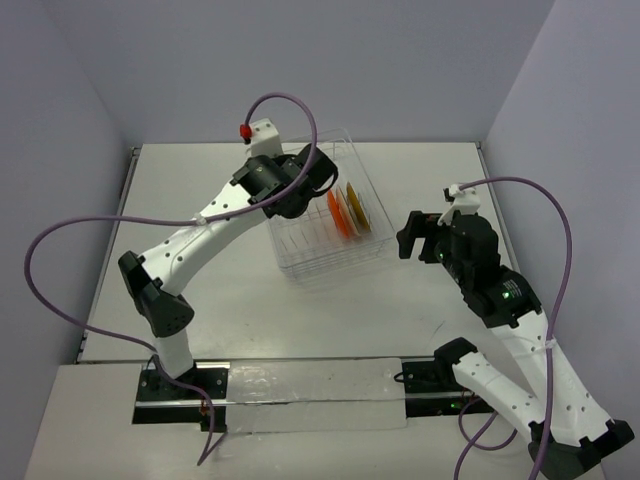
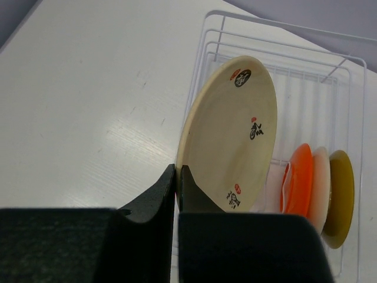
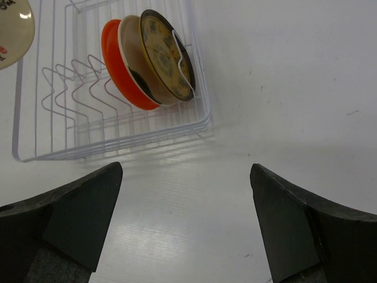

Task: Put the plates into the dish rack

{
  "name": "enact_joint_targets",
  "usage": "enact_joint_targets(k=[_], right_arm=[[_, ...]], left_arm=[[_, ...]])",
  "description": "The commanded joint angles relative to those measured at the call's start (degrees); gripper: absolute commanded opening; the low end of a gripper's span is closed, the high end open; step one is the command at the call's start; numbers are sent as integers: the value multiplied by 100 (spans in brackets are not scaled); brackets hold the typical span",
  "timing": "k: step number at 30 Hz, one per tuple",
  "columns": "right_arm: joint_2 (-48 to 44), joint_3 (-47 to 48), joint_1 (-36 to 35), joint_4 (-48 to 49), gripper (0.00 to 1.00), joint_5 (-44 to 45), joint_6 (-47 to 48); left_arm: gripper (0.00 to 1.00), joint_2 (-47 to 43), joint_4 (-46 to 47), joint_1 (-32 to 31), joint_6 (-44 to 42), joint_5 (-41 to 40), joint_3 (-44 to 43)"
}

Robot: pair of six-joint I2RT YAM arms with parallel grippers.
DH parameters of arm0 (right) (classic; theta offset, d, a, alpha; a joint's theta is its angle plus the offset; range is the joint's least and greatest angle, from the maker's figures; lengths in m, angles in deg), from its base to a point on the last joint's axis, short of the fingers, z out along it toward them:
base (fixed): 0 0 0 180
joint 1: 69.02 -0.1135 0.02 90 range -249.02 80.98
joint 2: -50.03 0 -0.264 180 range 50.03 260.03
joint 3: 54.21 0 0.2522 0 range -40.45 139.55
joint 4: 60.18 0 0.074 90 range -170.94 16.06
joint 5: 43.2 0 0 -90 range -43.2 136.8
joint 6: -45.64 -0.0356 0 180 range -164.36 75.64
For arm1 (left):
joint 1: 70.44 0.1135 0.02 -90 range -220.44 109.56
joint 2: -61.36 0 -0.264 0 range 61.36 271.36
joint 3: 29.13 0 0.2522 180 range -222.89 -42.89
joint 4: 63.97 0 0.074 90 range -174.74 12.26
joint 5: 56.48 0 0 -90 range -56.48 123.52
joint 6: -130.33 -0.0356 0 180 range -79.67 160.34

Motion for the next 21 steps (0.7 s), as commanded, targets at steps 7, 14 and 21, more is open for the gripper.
enact_joint_targets(k=[7, 14, 21], right_arm=[[-113, -66, 32, 225, 96, 18, 47], [-122, -80, 32, 225, 96, 10, 35], [-110, -106, 32, 225, 96, 27, 29]], left_arm=[[0, 887, -189, -179, -75, -71, -952], [0, 1236, -189, -182, -59, -70, -979], [0, 1649, -183, -192, -171, -70, -1314]])
